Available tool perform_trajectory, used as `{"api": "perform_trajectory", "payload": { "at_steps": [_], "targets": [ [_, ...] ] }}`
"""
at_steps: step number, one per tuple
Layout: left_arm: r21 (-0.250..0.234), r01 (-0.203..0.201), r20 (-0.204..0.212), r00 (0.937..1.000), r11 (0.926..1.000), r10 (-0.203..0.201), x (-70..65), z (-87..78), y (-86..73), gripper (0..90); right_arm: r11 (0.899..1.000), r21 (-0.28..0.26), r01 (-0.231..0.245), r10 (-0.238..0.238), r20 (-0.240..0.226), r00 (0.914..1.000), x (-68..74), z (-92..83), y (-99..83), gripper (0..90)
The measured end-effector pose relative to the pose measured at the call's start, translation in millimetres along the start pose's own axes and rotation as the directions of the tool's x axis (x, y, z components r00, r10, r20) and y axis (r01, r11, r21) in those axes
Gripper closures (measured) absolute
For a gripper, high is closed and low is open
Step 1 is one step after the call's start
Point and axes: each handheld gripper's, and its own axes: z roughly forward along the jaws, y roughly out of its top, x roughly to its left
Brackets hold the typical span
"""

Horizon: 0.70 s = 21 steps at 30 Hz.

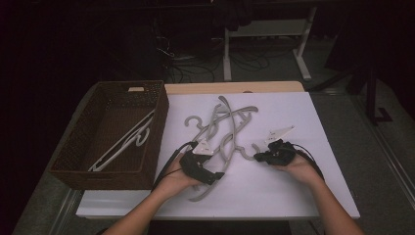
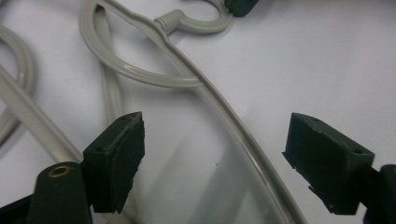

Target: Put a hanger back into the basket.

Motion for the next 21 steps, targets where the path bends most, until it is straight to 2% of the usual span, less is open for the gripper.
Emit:
{"api": "perform_trajectory", "payload": {
  "at_steps": [3,6,7,8,9,11,12,13,14,16,21],
  "targets": [
    [0.012,0.002,0.005,1.0000,0.9999,-0.002,-3.4,7.0,3.2,23.3,1.000,-0.020,-0.001,0.001,0.012,0.9999,1.1,-5.2,2.5,86.7],
    [0.032,-0.015,-0.017,0.9997,0.9994,0.016,-8.7,15.0,7.7,26.3,0.997,-0.066,-0.026,0.027,0.006,0.9996,0.6,-15.8,3.5,80.0],
    [0.032,-0.015,-0.017,0.9997,0.9994,0.016,-8.7,15.0,7.7,28.1,0.997,-0.066,-0.026,0.027,0.006,0.9996,0.6,-15.8,3.5,80.0],
    [0.037,-0.009,-0.029,0.9995,0.9993,0.010,-10.1,19.4,11.0,32.0,0.995,-0.088,-0.042,0.043,0.010,0.9990,1.0,-22.0,3.0,68.1],
    [0.041,-0.003,-0.030,0.9995,0.9992,0.004,-10.1,20.9,12.0,33.3,0.994,-0.095,-0.049,0.050,0.015,0.9986,1.2,-23.2,2.7,61.7],
    [0.051,0.010,-0.037,0.9993,0.9986,-0.008,-9.6,24.2,14.5,36.1,0.992,-0.109,-0.068,0.071,0.029,0.9970,2.1,-26.7,1.7,52.1],
    [0.051,0.010,-0.037,0.9993,0.9986,-0.008,-9.6,24.2,14.5,38.5,0.992,-0.109,-0.068,0.071,0.029,0.9970,2.1,-26.7,1.7,52.1],
    [0.058,0.021,-0.040,0.9990,0.9981,-0.019,-8.6,26.6,16.5,38.5,0.990,-0.124,-0.072,0.077,0.038,0.9963,3.1,-29.3,0.6,45.4],
    [0.063,0.026,-0.044,0.9988,0.9977,-0.023,-8.3,28.0,17.3,42.6,0.984,-0.151,-0.097,0.105,0.048,0.9933,5.0,-35.6,-2.6,39.6],
    [0.076,0.029,-0.053,0.9983,0.9967,-0.026,-7.8,30.4,18.0,45.8,0.977,-0.182,-0.112,0.124,0.057,0.9906,6.8,-42.4,-6.9,36.5],
    [0.095,0.033,-0.063,0.9976,0.9949,-0.027,-7.4,31.7,18.1,53.1,0.966,-0.221,-0.136,0.155,0.074,0.9851,10.2,-54.5,-16.1,34.5]
  ]
}}
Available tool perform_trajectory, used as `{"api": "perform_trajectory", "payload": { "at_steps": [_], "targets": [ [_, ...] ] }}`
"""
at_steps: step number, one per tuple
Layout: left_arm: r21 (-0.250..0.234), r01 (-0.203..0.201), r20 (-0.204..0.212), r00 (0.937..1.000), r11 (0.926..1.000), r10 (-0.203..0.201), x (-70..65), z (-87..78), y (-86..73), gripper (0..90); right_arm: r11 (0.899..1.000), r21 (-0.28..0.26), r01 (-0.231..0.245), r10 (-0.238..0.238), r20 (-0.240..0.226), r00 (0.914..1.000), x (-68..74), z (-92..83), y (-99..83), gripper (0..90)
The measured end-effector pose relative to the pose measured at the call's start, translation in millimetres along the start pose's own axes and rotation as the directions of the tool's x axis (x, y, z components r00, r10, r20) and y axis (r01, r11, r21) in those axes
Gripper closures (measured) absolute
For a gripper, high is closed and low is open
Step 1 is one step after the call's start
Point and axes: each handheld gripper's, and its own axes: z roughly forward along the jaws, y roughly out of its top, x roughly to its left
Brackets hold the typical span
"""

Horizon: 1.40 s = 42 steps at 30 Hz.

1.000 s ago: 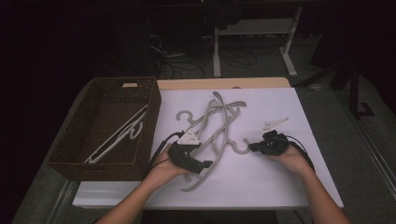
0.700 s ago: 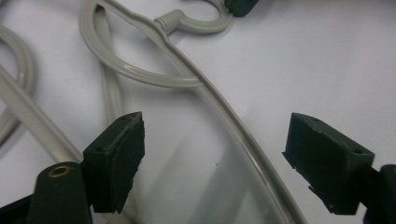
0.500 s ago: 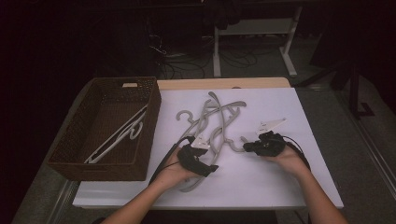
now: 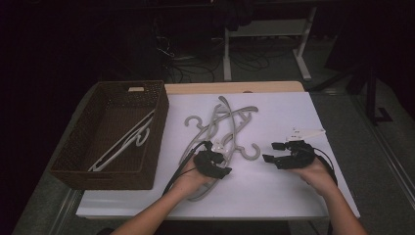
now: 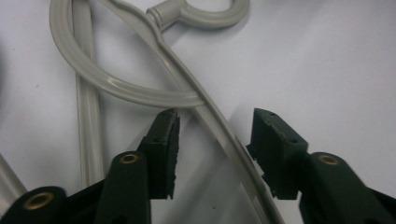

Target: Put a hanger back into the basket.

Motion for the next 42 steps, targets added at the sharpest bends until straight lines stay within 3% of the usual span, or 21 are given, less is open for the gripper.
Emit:
{"api": "perform_trajectory", "payload": {
  "at_steps": [5,13,31,42],
  "targets": [
    [0.014,-0.006,-0.019,0.9998,0.9999,0.007,-2.9,2.9,0.7,54.1,1.000,-0.027,-0.011,0.011,0.011,0.9999,-2.6,-4.0,0.1,34.8],
    [0.023,-0.013,-0.037,0.9992,0.9996,0.014,-3.4,4.6,3.1,59.4,1.000,-0.027,-0.010,0.011,0.015,0.9998,-4.2,-3.1,-0.7,35.6],
    [0.033,0.005,-0.019,0.9998,0.9994,-0.005,8.6,0.2,1.6,82.1,0.999,-0.051,-0.018,0.019,0.025,0.9995,-8.3,-7.7,-0.6,37.9],
    [0.042,-0.021,0.008,0.9998,0.9989,0.020,11.2,-11.2,5.3,82.7,0.996,-0.082,-0.027,0.030,0.038,0.9988,-11.6,-12.6,0.2,38.2]
  ]
}}
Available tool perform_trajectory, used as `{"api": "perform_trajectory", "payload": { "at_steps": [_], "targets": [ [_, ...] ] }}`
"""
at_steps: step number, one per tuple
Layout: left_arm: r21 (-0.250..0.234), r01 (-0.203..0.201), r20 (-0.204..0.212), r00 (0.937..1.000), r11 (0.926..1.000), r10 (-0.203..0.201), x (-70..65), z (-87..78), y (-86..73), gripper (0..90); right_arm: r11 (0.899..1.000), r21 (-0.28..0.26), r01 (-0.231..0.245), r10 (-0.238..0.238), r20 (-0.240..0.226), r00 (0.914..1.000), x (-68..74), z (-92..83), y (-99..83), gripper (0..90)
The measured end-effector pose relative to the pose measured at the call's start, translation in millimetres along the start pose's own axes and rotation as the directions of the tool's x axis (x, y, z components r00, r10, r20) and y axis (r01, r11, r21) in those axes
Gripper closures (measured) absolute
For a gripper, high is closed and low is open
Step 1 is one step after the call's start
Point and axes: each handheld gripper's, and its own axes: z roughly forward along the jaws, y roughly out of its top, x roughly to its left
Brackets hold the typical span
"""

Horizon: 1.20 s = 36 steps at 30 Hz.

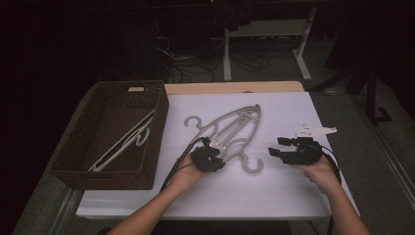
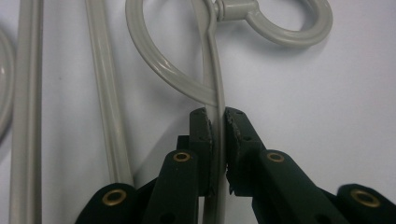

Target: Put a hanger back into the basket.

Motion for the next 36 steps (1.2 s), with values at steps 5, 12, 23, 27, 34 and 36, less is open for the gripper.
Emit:
{"api": "perform_trajectory", "payload": {
  "at_steps": [5,12,23,27,34,36],
  "targets": [
    [-0.033,-0.006,0.013,0.9999,0.9994,0.006,1.1,-13.7,2.1,82.9,0.999,-0.033,-0.023,0.024,0.015,0.9996,-4.6,-4.9,0.0,38.8],
    [-0.084,0.012,0.046,0.9989,0.9964,-0.008,7.6,-36.5,5.8,82.8,0.995,-0.077,-0.059,0.061,0.032,0.9976,-11.0,-11.8,-0.8,38.8],
    [-0.166,0.049,0.094,0.9950,0.9850,-0.033,17.5,-95.7,27.8,82.8,0.994,-0.093,-0.065,0.068,0.027,0.9973,-14.1,-11.9,-0.3,38.4],
    [-0.178,0.029,0.077,0.9969,0.9835,-0.015,20.5,-118.5,35.1,82.7,0.994,-0.091,-0.063,0.066,0.022,0.9976,-13.7,-10.5,0.6,37.7],
    [-0.208,0.019,0.074,0.9973,0.9781,-0.004,35.7,-159.7,35.9,82.7,0.995,-0.087,-0.053,0.055,0.019,0.9983,-12.2,-8.6,1.8,37.0],
    [-0.215,0.019,0.070,0.9975,0.9765,-0.004,41.2,-170.7,33.6,82.7,0.995,-0.087,-0.053,0.055,0.020,0.9983,-12.1,-8.7,1.9,36.6]
  ]
}}
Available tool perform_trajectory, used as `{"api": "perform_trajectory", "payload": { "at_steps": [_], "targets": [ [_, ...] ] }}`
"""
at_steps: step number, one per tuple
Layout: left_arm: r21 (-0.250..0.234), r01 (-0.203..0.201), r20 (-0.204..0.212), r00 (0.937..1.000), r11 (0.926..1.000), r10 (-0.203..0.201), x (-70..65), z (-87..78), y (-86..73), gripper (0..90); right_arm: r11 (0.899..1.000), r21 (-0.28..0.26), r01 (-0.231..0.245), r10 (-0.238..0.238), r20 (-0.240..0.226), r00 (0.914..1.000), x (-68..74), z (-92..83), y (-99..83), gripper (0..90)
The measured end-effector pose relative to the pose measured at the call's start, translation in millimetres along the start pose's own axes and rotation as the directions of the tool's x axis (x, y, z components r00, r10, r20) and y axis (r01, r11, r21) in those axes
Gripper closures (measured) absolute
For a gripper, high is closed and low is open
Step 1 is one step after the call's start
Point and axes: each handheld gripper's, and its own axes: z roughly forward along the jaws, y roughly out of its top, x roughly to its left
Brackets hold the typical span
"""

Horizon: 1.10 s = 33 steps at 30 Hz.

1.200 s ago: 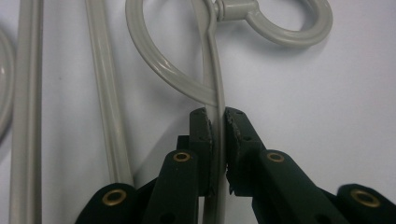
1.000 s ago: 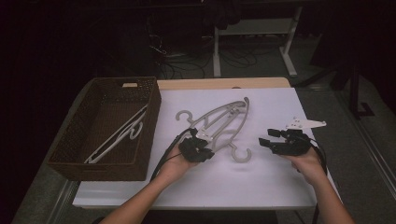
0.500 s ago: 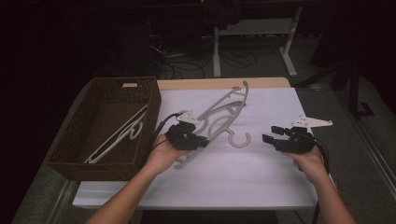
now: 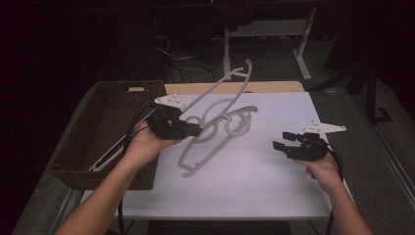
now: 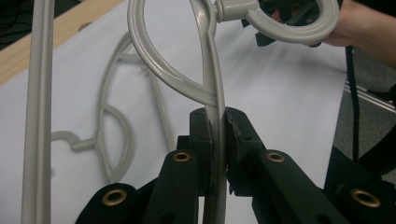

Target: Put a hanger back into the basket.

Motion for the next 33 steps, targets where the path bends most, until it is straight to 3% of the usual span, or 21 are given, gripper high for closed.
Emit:
{"api": "perform_trajectory", "payload": {
  "at_steps": [6,14,17,19,21,30,33],
  "targets": [
    [-0.012,0.015,-0.044,0.9989,0.9998,-0.015,17.3,-33.3,-7.6,82.6,1.000,0.003,0.002,-0.002,-0.003,1.0000,0.9,1.4,0.3,29.8],
    [-0.015,0.045,-0.091,0.9947,0.9989,-0.046,39.5,-72.3,-27.1,82.7,0.999,0.043,0.022,-0.022,0.008,0.9997,5.8,11.0,-0.5,7.3],
    [-0.013,0.071,-0.111,0.9912,0.9974,-0.072,53.0,-91.8,-40.1,82.7,0.998,0.053,0.028,-0.029,0.006,0.9996,6.7,12.9,-0.1,6.3],
    [-0.013,0.071,-0.111,0.9912,0.9974,-0.072,53.0,-91.8,-40.1,82.6,0.998,0.054,0.032,-0.032,0.007,0.9995,7.0,13.2,0.0,6.3],
    [0.010,0.099,-0.126,0.9874,0.9951,-0.097,65.0,-103.6,-55.3,82.6,0.998,0.061,0.035,-0.035,0.008,0.9993,7.3,14.2,-0.2,6.4],
    [0.025,0.162,-0.149,0.9764,0.9865,-0.156,87.7,-121.5,-97.8,82.6,0.996,0.081,0.042,-0.043,0.014,0.9990,6.8,17.3,-1.9,7.0],
    [0.029,0.174,-0.141,0.9756,0.9843,-0.168,93.2,-127.9,-110.3,82.5,0.996,0.082,0.040,-0.042,0.016,0.9990,5.9,17.2,-2.3,7.0]
  ]
}}
